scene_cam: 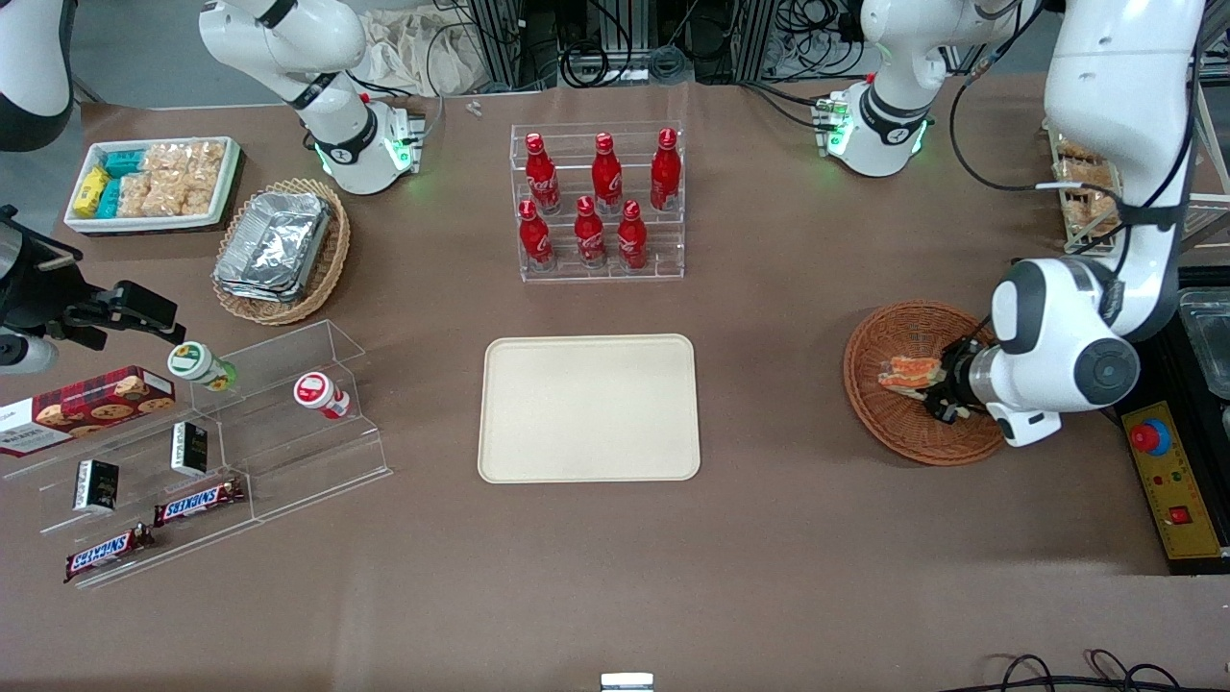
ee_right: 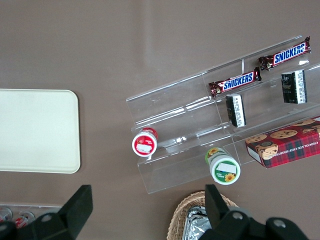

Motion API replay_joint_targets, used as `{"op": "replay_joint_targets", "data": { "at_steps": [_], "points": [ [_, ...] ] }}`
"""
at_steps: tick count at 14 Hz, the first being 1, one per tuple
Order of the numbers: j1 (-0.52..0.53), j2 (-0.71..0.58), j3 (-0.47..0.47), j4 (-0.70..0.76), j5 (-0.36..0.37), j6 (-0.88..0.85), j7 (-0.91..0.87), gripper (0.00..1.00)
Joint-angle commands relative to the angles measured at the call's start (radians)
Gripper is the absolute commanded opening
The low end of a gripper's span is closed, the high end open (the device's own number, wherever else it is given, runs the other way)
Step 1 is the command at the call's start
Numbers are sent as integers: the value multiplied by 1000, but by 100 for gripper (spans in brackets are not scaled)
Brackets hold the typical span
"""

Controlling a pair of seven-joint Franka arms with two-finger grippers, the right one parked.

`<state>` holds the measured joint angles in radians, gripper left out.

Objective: Place sandwich from basket to tray
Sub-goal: 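Close the left gripper on the wrapped sandwich and lift it, then carry the sandwich with the left gripper over the cream tray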

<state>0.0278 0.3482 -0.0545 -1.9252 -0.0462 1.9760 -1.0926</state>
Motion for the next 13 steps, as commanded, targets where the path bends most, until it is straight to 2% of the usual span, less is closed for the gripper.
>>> {"op": "replay_joint_targets", "data": {
  "at_steps": [1,3,5,6,9,10,11,13],
  "points": [
    [-5,-139,-10,32,-9,-174,181,0],
    [-12,-190,-36,92,-17,-287,386,0],
    [-14,-201,-83,161,-93,-354,546,0],
    [-17,-195,-128,195,-118,-358,554,0],
    [-34,-167,-261,248,-104,-341,560,0],
    [-63,-147,-299,255,-75,-313,554,0],
    [-110,-131,-315,250,-22,-278,537,0],
    [-216,-57,-317,259,14,-212,525,0]
  ]
}}
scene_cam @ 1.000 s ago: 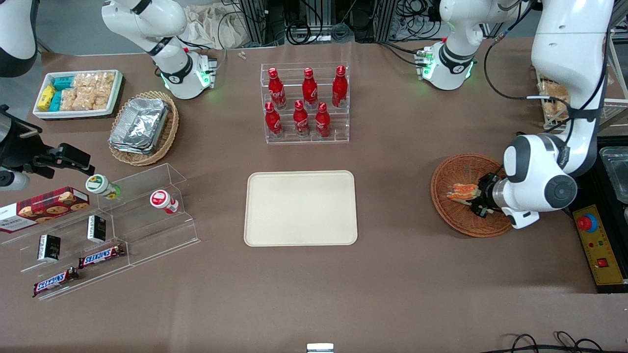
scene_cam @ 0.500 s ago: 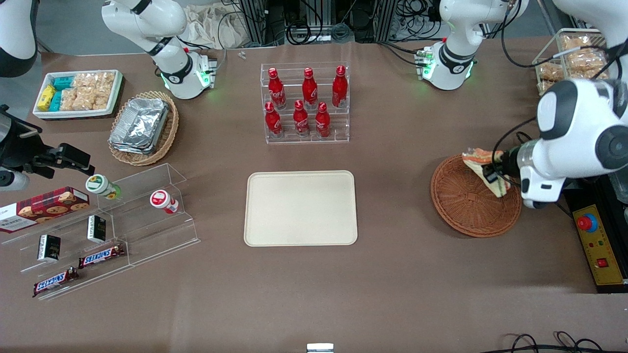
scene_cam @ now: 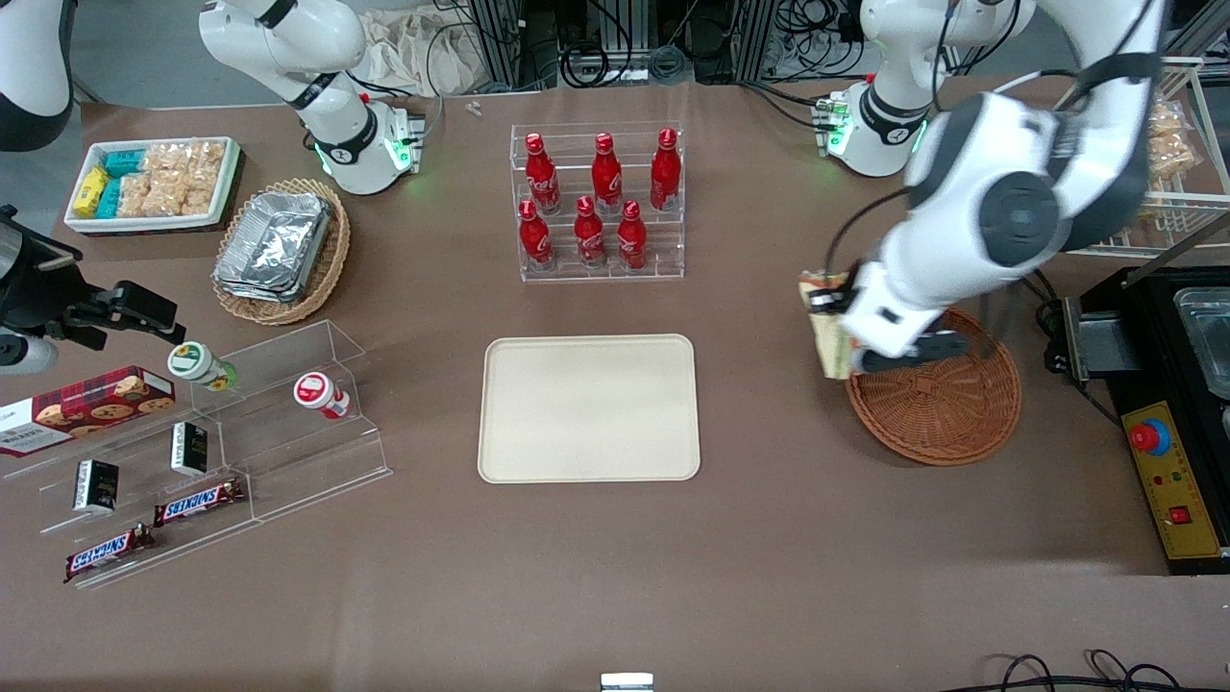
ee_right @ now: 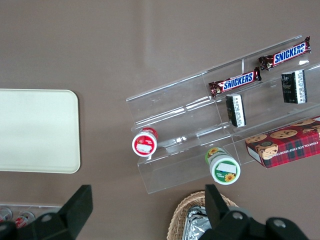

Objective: Place sandwich from basket to tray
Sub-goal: 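Carry the sandwich with the left gripper over the cream tray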

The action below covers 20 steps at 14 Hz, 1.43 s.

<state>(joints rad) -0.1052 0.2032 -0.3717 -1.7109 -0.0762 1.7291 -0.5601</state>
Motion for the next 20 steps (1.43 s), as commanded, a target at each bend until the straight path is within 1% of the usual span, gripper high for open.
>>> {"op": "replay_joint_targets", "data": {
  "at_steps": [1,3,4,6,7,8,9,13,14,15,16,18,20],
  "points": [
    [-115,126,1,50,46,65,-7,0],
    [-189,229,4,77,53,182,-11,0],
    [-211,280,7,80,64,235,-52,0],
    [-243,363,4,96,180,325,-147,0],
    [-261,402,4,100,222,343,-182,0],
    [-275,430,4,106,243,349,-199,0],
    [-280,458,4,120,256,375,-202,0],
    [-280,515,10,131,260,463,-205,0],
    [-280,522,11,129,285,472,-205,0],
    [-280,533,11,131,314,480,-205,28],
    [-278,536,11,129,323,481,-208,99],
    [-275,535,11,132,328,481,-189,100],
    [-275,527,11,148,364,480,-216,100]
  ]
}}
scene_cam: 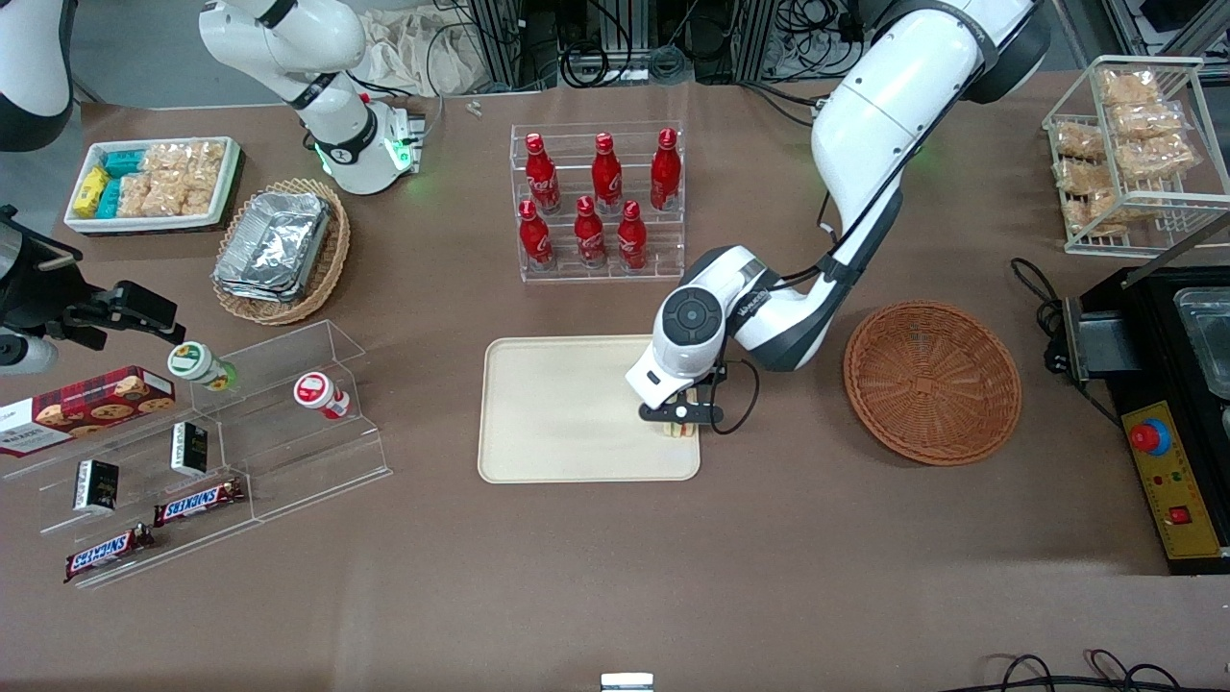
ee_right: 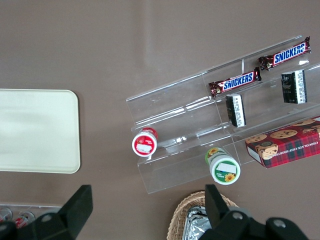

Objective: Place sandwich from basket to tray
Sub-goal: 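Lower the sandwich onto the tray and open the left gripper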

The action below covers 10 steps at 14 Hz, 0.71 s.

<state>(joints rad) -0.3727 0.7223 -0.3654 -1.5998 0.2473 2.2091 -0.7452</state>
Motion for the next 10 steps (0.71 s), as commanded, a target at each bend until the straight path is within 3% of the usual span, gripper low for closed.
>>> {"op": "replay_joint_targets", "data": {
  "at_steps": [1,4,7,10],
  "points": [
    [-6,-3,5,37,49,-5,-69,100],
    [7,-133,16,38,63,-168,-89,100],
    [122,-259,9,35,-25,-236,-65,99],
    [171,-323,11,69,-60,-388,73,99]
  ]
}}
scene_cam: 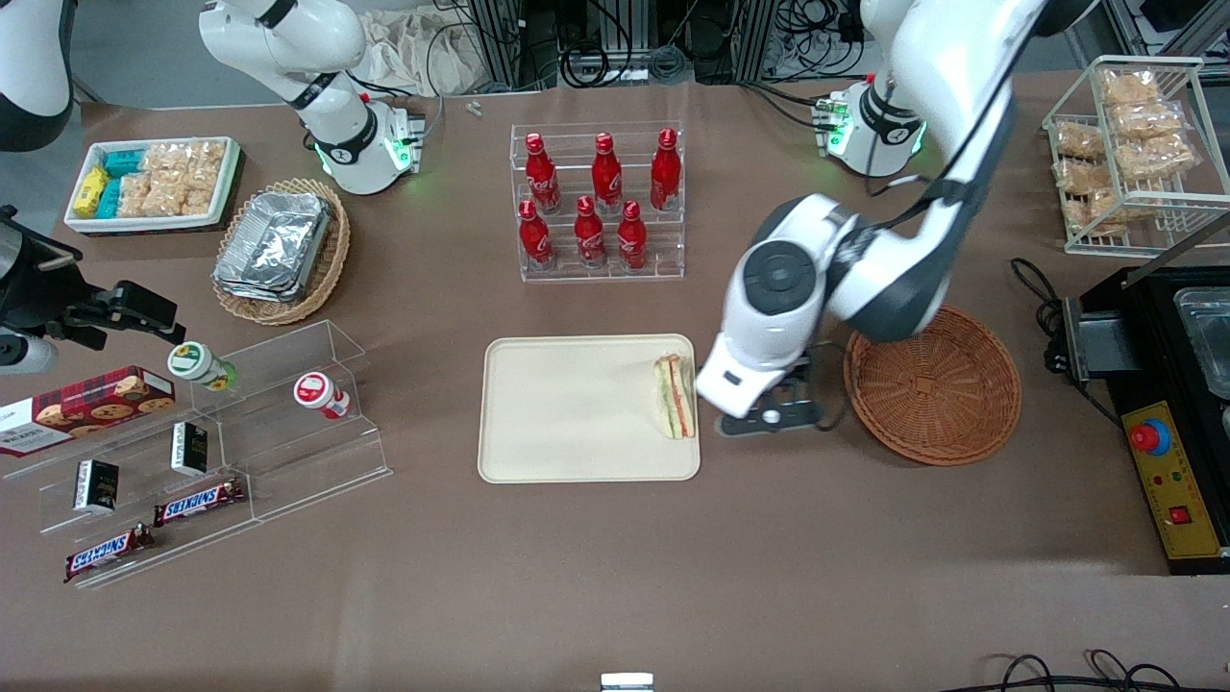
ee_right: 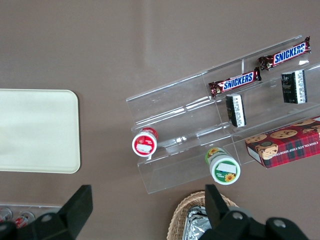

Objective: Place sandwich from basket to tray

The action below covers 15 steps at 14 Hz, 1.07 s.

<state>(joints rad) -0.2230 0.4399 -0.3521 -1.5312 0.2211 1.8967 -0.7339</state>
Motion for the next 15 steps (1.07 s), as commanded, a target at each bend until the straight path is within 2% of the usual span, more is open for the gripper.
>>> {"op": "replay_joint_targets", "data": {
  "at_steps": [1,3,6,9,11,15],
  "points": [
    [63,-65,-4,12,-67,-123,132,99],
    [150,-122,-1,32,-178,-209,297,99],
    [230,-220,8,33,-223,-332,451,100],
    [206,-306,145,28,-250,-447,571,100],
    [200,-351,220,23,-243,-530,681,100],
    [142,-455,382,-50,-246,-527,731,100]
  ]
}}
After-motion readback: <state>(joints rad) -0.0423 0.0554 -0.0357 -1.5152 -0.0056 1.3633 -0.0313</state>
